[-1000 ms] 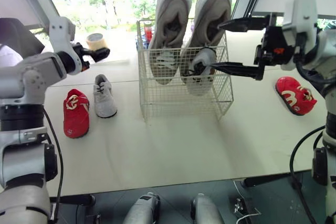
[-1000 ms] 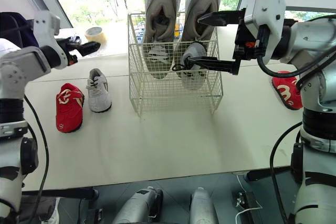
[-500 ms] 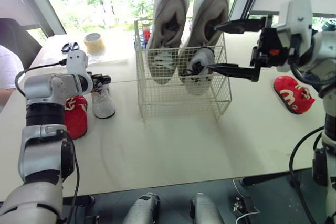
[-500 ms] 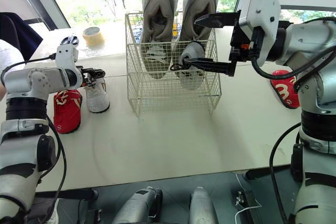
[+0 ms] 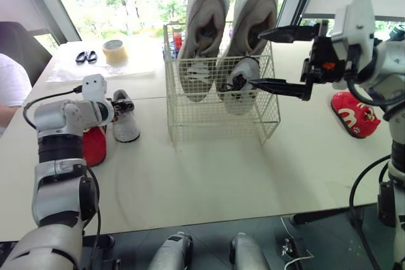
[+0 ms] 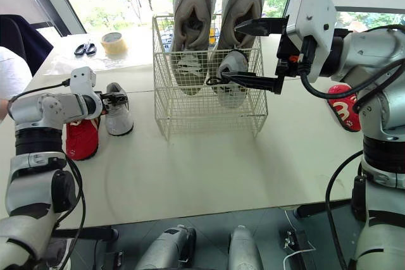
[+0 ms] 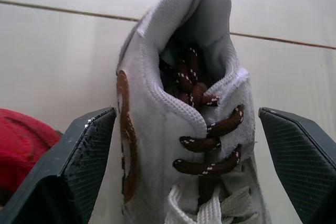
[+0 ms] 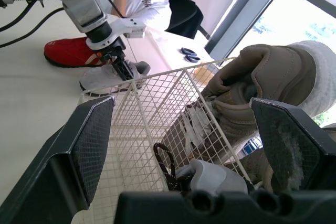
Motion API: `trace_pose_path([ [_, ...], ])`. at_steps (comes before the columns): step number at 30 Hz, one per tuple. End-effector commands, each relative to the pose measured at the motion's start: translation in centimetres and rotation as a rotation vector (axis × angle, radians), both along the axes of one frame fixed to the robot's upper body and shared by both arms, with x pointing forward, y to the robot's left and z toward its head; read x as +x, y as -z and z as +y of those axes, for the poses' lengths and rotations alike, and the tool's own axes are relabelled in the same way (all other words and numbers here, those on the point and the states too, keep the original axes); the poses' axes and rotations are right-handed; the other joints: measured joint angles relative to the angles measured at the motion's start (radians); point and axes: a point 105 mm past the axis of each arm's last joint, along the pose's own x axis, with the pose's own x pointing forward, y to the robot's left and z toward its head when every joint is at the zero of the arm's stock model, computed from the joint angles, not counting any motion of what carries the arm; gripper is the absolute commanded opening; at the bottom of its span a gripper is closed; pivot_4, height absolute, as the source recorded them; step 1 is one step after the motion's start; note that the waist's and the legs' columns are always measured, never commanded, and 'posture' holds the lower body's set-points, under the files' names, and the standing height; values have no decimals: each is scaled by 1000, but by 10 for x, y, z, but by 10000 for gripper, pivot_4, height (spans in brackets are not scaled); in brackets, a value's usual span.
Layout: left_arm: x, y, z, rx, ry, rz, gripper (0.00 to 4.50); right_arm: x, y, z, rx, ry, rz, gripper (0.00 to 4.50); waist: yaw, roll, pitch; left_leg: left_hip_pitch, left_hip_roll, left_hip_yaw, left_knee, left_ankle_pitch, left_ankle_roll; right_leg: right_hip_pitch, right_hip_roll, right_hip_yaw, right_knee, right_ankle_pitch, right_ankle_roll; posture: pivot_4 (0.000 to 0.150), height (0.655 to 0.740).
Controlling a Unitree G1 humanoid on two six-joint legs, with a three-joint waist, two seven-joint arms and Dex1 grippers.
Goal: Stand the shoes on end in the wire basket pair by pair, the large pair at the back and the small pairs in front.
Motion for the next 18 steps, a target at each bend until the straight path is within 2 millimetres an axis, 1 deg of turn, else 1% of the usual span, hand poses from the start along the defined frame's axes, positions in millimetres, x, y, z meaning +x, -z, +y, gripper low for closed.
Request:
trace_pose_path([
  [1,7,-1,-3,-61,-11,-12,27930,-6,-11,2,-7,2,-53,45000,4,0,0,0,0,0,0,0,0,0,0,0,0,0,0,1500,7400],
  [3,8,0,-3,-78,-18,-8,18255,-6,-11,2,-8,5,-54,45000,12,0,0,0,0,0,0,0,0,0,0,0,0,0,0,1500,7400],
  [5,11,-3,-1,-81,-29,-20,9174,-6,-12,1,-9,11,-55,45000,21,0,-1,0,0,0,1,0,0,1,0,-1,1,0,0,1500,7400],
  [7,17,-20,-1,-95,-28,-98,4355,-7,-12,0,-10,18,-55,45000,26,0,-1,0,0,0,2,0,0,1,0,-1,2,0,0,1500,7400],
  [8,20,-35,1,-91,-30,-161,2692,-7,-12,0,-9,22,-55,45000,26,0,-1,0,0,0,2,0,0,1,0,-1,2,0,0,1500,7400],
  [9,23,-51,2,-84,-34,-233,2692,-8,-11,-1,-9,26,-54,45000,25,-1,0,0,0,-1,2,0,0,1,0,-1,2,0,0,1500,7400],
  [10,26,-79,0,-79,-19,-362,2692,-8,-11,-1,-9,30,-54,45000,23,-1,0,0,0,-1,2,0,0,0,0,-1,2,0,0,1500,7400],
  [11,25,-118,-7,-90,14,-554,2692,-8,-10,-2,-9,36,-53,45000,23,-2,0,0,0,-1,2,0,0,0,0,-1,2,0,0,1500,7400],
  [12,19,-149,-15,-113,54,-703,2692,-8,-10,-2,-7,41,-52,45000,23,-3,1,0,0,0,1,0,0,0,0,-1,2,0,0,1500,7400],
  [13,14,-167,-21,-129,81,-795,2692,-8,-10,-2,-6,44,-52,45000,24,-5,2,-2,0,-1,1,0,-1,-2,0,-1,2,0,0,1500,7400],
  [14,6,-183,-30,-189,121,-874,2692,-8,-10,-3,-2,48,-50,45000,23,-6,2,-6,0,-1,2,1,-1,-4,0,-2,2,0,0,1500,7400],
  [15,-11,-207,-47,-239,211,-1021,2692,-8,-10,-3,2,54,-50,45000,23,-6,2,-10,0,-2,5,1,-1,-7,0,-3,2,0,0,1500,7400],
  [16,-28,-223,-62,-270,289,-1138,2692,-7,-10,-4,6,59,-50,45000,22,-6,2,-12,0,-2,6,1,-1,-8,0,-3,2,1,-1,1500,7400],
  [17,-44,-234,-76,-292,351,-1239,2692,-7,-11,-4,12,65,-49,45000,20,-6,2,-12,0,-1,6,0,-1,-8,-1,-3,1,1,0,1500,7400],
  [18,-54,-238,-84,-301,383,-1296,2692,-6,-11,-5,16,69,-49,45000,20,-6,2,-12,0,-1,6,0,0,-7,-2,-3,-1,1,0,1500,7400],
])
